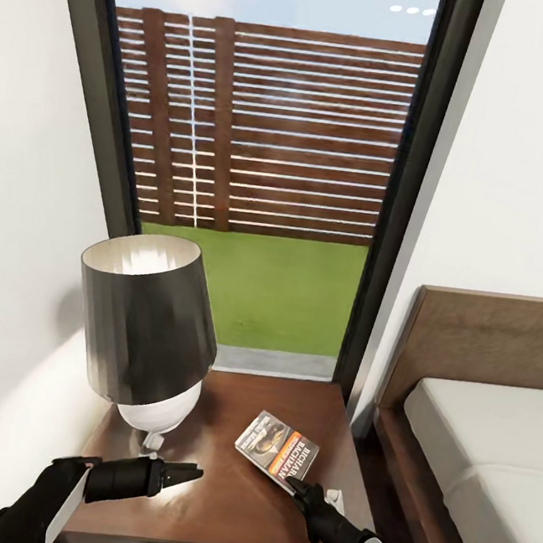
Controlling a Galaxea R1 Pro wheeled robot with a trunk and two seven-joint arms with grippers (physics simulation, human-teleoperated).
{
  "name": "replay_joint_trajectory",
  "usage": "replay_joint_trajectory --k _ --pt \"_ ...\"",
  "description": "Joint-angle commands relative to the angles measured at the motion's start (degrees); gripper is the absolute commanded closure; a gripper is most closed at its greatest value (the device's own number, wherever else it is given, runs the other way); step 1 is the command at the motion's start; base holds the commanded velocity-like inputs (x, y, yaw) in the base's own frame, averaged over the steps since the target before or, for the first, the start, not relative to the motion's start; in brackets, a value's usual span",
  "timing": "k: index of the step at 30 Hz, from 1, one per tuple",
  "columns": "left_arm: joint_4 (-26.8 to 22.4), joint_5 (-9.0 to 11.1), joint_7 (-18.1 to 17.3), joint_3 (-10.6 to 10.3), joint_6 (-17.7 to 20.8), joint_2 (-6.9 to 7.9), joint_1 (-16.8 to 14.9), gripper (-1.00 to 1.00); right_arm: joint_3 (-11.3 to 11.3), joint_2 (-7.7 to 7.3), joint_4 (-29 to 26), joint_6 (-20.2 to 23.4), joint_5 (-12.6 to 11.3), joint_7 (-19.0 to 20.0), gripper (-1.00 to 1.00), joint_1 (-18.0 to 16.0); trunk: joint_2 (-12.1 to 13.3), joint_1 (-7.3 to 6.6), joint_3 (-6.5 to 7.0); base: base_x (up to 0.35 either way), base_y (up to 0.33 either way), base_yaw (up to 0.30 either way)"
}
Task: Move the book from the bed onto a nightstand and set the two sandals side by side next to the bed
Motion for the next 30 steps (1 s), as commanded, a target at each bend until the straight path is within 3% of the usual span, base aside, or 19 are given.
replay_joint_trajectory --k 1,30 --pt "0.0 0.1 -0.1 0.0 0.6 0.0 0.0 -1.0 0.3 -0.03 0.0 0.3 -0.7 0.0 1.0 0.0 0.0 -0.01 -0.06 0.0 0.0 0.0" --pt "0.0 0.1 0.0 -0.1 0.6 -0.01 0.0 -1.0 0.3 -0.09 0.0 0.3 -0.7 0.0 1.0 0.0 -2.0 1.09 -0.96 0.0 0.0 0.0"
